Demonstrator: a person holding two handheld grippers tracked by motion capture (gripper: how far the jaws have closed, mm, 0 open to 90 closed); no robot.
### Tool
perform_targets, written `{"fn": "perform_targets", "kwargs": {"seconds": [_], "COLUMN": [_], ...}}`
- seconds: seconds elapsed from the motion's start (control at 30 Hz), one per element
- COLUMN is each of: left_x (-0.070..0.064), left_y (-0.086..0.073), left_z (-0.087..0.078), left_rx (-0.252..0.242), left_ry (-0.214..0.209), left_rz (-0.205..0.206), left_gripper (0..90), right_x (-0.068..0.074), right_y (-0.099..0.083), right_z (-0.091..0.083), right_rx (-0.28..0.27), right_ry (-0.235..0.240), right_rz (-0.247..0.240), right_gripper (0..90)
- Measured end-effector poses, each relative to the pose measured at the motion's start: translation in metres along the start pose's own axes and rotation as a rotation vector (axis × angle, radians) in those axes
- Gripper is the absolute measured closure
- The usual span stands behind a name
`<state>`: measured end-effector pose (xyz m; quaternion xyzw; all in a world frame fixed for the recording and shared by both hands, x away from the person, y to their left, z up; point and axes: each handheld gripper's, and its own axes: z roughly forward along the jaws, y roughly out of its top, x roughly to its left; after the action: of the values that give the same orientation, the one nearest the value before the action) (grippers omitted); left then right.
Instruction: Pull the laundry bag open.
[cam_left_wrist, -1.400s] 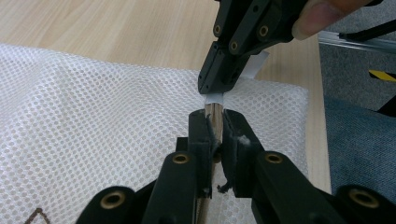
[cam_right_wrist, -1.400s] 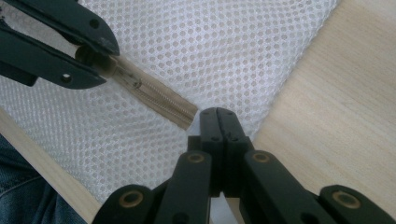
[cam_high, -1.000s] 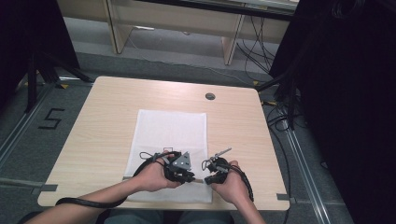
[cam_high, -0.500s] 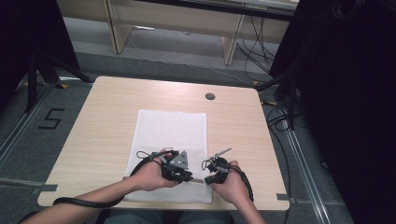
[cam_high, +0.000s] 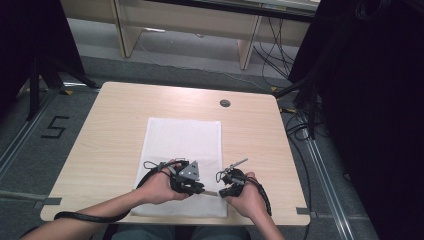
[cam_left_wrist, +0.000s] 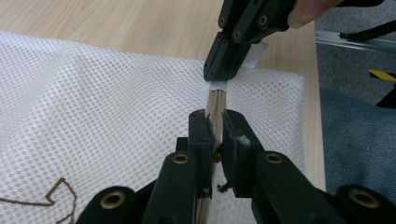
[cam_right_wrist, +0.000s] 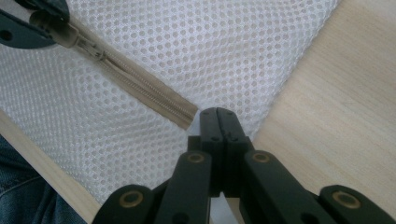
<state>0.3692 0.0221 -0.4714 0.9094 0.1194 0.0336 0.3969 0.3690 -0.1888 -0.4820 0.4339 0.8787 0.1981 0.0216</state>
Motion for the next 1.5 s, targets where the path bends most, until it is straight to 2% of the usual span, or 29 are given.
{"fn": "perform_targets", "kwargs": {"seconds": [0.07,0.17,0.2,0.33,0.5,0.53,0.67,0.8,0.83,0.87,1.3,1.4,1.47,1.5], "left_x": [0.001,0.0,0.0,0.0,0.001,0.0,0.0,0.001,0.001,0.0,0.002,0.002,0.001,0.001], "left_y": [0.0,0.0,0.0,-0.001,-0.003,-0.003,-0.003,-0.003,-0.003,-0.003,-0.004,-0.006,-0.007,-0.007], "left_z": [-0.001,0.0,-0.001,-0.003,-0.005,-0.005,-0.005,-0.007,-0.007,-0.007,-0.012,-0.013,-0.013,-0.013], "left_rx": [0.003,0.0,0.0,-0.003,-0.006,-0.011,-0.011,-0.013,-0.011,-0.011,-0.004,-0.015,-0.011,-0.011], "left_ry": [-0.001,-0.004,0.001,-0.001,0.003,0.001,0.005,0.002,0.004,0.005,0.008,0.006,0.007,0.007], "left_rz": [0.004,-0.002,0.019,0.0,0.004,-0.009,0.0,-0.01,0.007,-0.008,0.008,-0.009,-0.004,-0.003], "left_gripper": [81.9,82.0,82.0,82.0,82.0,82.0,82.0,82.0,82.0,81.9,82.0,82.0,82.0,82.0], "right_x": [0.0,0.0,0.0,0.0,0.0,0.001,0.001,0.001,0.001,0.001,0.001,0.001,0.002,0.001], "right_y": [0.0,0.0,0.0,0.0,0.0,0.0,0.0,0.0,0.0,0.0,0.0,0.0,0.0,0.0], "right_z": [0.0,0.0,0.0,0.0,0.0,0.0,0.0,0.0,0.0,0.0,0.0,0.0,0.0,0.0], "right_rx": [0.003,-0.002,0.0,-0.002,-0.002,0.001,0.003,0.002,0.003,0.003,0.001,0.0,0.008,0.001], "right_ry": [0.0,0.0,0.001,0.001,-0.001,-0.005,-0.005,-0.006,-0.005,-0.005,-0.008,-0.007,-0.009,-0.008], "right_rz": [0.009,-0.002,0.0,-0.002,0.001,0.008,0.007,0.006,0.006,0.006,0.003,0.004,0.018,0.004], "right_gripper": [90.0,90.0,90.0,90.0,90.0,90.0,90.0,90.0,90.0,90.0,90.0,90.0,90.0,90.0]}}
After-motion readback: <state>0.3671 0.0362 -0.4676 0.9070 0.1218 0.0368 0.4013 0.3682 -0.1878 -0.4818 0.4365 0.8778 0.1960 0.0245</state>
